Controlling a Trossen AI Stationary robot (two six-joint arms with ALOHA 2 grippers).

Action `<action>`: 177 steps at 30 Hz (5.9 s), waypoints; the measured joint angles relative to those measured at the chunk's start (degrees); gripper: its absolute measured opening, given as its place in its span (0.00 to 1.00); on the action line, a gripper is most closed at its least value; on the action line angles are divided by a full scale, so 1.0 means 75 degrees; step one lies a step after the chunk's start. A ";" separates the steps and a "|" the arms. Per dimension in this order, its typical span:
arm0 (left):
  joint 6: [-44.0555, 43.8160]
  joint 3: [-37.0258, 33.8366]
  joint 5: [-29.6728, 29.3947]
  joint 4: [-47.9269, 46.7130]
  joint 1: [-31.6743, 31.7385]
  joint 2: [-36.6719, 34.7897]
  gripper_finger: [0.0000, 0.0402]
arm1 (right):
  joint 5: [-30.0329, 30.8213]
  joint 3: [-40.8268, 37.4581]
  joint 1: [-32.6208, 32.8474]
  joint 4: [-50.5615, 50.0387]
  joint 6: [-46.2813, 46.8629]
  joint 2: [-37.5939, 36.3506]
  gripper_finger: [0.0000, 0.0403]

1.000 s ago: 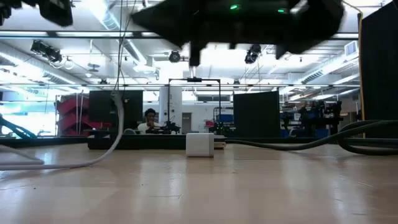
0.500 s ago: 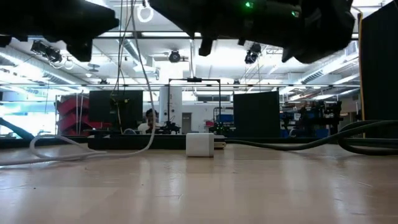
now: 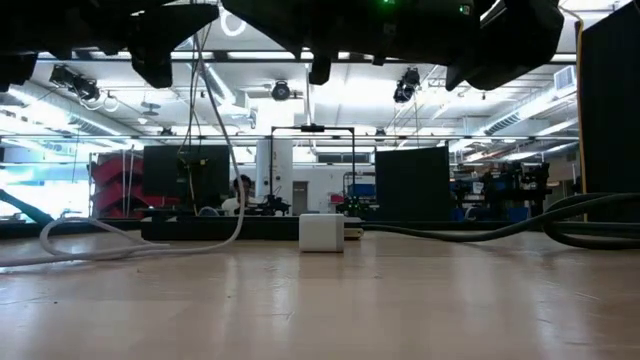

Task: Insert USB
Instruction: Insert the charger cable into the charger adapter

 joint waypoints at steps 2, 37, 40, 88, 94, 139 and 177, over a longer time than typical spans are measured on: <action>0.0003 0.0057 0.0010 0.0018 0.0030 0.0067 0.35 | 0.0001 0.0000 -0.0002 -0.0008 0.0000 0.0000 0.00; -0.0049 0.0173 0.0123 0.0186 0.0342 0.0194 0.25 | 0.0027 0.0000 -0.0003 -0.0128 0.0067 0.0000 0.00; -0.0044 0.0173 0.0129 0.0191 0.0342 0.0197 0.22 | 0.0027 0.0000 -0.0003 -0.0128 0.0067 0.0000 0.00; -0.0025 0.0715 0.0601 -0.1133 0.0482 0.0194 0.02 | 0.0001 -0.0006 -0.0044 -0.0783 0.0081 0.0015 0.00; -0.0426 0.0710 0.0615 -0.2191 0.0497 -0.0256 0.15 | 0.0057 0.0000 -0.0047 -0.1182 0.0311 0.0015 0.00; -0.1830 0.1511 0.0857 -0.6768 0.0660 -0.1400 0.27 | 0.0612 0.1265 0.0143 -0.4440 0.0401 0.0003 0.00; -0.1050 0.1505 -0.0039 -0.6621 0.0264 -0.1616 0.01 | 0.1635 0.1259 0.0666 -0.6018 -0.0631 -0.0712 0.43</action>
